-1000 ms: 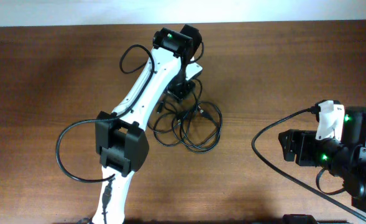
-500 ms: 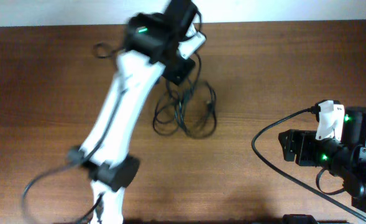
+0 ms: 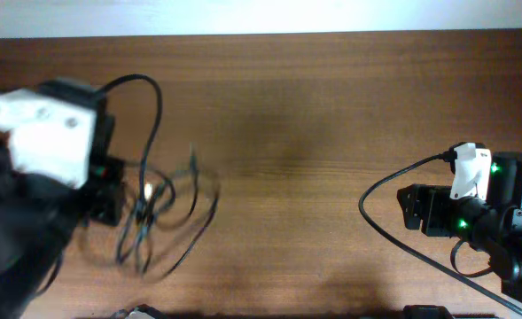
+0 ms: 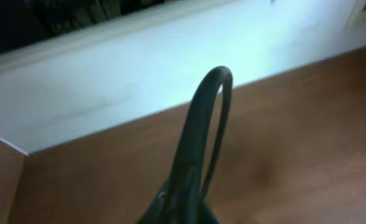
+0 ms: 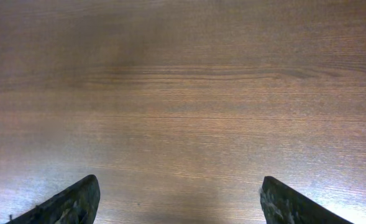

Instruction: Untangle cables

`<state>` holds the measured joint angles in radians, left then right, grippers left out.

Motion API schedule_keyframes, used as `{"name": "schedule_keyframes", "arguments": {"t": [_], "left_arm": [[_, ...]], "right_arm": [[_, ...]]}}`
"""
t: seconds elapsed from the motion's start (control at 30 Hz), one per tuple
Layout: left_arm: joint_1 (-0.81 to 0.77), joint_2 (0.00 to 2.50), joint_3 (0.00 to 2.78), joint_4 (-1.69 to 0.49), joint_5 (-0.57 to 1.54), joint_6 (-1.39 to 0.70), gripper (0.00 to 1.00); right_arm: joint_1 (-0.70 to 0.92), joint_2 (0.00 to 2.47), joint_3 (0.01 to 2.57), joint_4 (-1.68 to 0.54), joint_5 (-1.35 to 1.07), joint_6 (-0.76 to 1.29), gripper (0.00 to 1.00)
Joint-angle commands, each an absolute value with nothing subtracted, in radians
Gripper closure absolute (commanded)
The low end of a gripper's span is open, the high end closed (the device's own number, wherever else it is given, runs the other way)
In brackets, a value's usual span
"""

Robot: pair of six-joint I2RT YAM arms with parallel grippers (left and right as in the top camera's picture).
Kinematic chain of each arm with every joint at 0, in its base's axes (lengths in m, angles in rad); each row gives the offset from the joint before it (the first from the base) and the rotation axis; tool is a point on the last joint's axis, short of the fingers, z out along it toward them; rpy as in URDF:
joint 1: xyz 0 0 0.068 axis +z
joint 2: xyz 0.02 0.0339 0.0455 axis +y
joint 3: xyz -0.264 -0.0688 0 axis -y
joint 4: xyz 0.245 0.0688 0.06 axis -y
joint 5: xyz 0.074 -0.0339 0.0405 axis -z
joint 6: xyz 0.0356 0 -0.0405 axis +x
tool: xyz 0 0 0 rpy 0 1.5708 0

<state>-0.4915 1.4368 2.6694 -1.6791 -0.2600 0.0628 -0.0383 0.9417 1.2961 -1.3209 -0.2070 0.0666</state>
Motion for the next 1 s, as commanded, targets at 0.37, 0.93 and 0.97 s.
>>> {"name": "schedule_keyframes", "arguments": {"t": [0.37,0.93,0.97], "left_arm": [[-0.49,1.74,2.577,-1.547,-0.161,0.045,1.0],[-0.49,1.74,2.577,-1.494,-0.23,0.047,1.0],[-0.49,1.74,2.577,-1.495,-0.236,0.045,1.0]], "right_arm": [[-0.029,0.958,1.312,-1.204,-0.396,-0.004,0.17],[0.603,1.273,1.293,-1.077,-0.162,-0.123,0.17],[0.636,1.344,1.292,-1.044,-0.115,-0.123,0.17]]}}
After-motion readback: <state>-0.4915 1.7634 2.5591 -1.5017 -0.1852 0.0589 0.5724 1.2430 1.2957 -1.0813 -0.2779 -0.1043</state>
